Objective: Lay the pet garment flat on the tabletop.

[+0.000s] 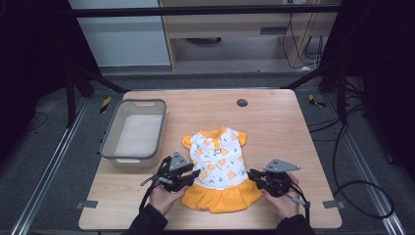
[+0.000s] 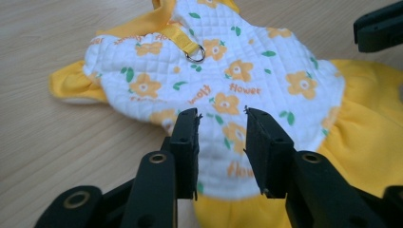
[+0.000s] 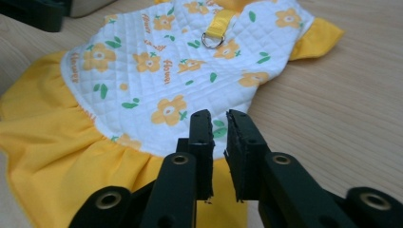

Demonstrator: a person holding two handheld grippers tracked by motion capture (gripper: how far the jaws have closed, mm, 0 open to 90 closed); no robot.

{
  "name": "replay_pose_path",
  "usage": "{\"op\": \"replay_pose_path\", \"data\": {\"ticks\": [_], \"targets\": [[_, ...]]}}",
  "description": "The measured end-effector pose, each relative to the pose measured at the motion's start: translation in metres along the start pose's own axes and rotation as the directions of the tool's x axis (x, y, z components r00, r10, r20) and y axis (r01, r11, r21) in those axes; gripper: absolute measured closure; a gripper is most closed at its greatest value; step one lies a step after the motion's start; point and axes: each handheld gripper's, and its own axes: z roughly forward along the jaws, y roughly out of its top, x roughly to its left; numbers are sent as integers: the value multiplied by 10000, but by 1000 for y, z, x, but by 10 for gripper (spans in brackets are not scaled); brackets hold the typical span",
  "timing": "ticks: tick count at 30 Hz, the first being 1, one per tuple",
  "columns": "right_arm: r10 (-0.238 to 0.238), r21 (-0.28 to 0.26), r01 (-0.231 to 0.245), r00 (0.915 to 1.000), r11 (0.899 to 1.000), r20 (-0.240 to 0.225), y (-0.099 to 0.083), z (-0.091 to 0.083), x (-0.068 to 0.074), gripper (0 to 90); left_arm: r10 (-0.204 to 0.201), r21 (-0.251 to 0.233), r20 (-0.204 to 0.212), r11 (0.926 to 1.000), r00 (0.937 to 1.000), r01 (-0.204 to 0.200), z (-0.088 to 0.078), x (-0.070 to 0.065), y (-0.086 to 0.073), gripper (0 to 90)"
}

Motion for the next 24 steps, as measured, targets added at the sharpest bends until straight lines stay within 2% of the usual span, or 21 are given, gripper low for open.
{"op": "replay_pose_path", "data": {"ticks": [1,3,5,7,9,10,14,17,20,22,24], "targets": [[20,120,-20,10000,9999,-25,0,6,0,823,107,95,-169,9999,9998,-105,9,0,3,666],[66,399,-62,9999,9992,-107,-1,15,-1,845,-58,252,-345,9997,9994,67,25,5,8,686],[17,729,-7,9999,9973,-136,-3,21,-1,855,-73,704,-705,9974,9975,123,39,10,8,698],[-10,988,31,9998,9951,-213,-7,22,0,860,-232,1251,-834,9916,9962,336,50,17,4,706],[-122,1195,154,9995,9927,-277,-10,23,1,858,-181,1466,-1005,9886,9948,328,55,20,0,706],[-191,1250,223,9995,9919,-264,-11,23,2,857,-236,1502,-950,9879,9952,378,57,22,-2,703],[-316,1454,377,9985,9887,-438,-15,22,8,856,-233,1452,-945,9887,9953,370,60,25,-3,694],[-200,1500,293,9978,9883,-628,-19,19,15,856,-235,1405,-901,9894,9957,361,62,26,-3,682],[-244,1579,364,9967,9868,-774,-19,17,19,855,-232,1439,-920,9889,9955,363,57,27,-2,673],[-330,1459,447,9961,9883,-815,-15,16,19,852,-274,1247,-875,9915,9958,383,51,27,-1,672],[-272,929,351,9959,9951,-858,-8,14,16,845,-137,962,-786,9951,9968,213,40,24,0,669]]}}
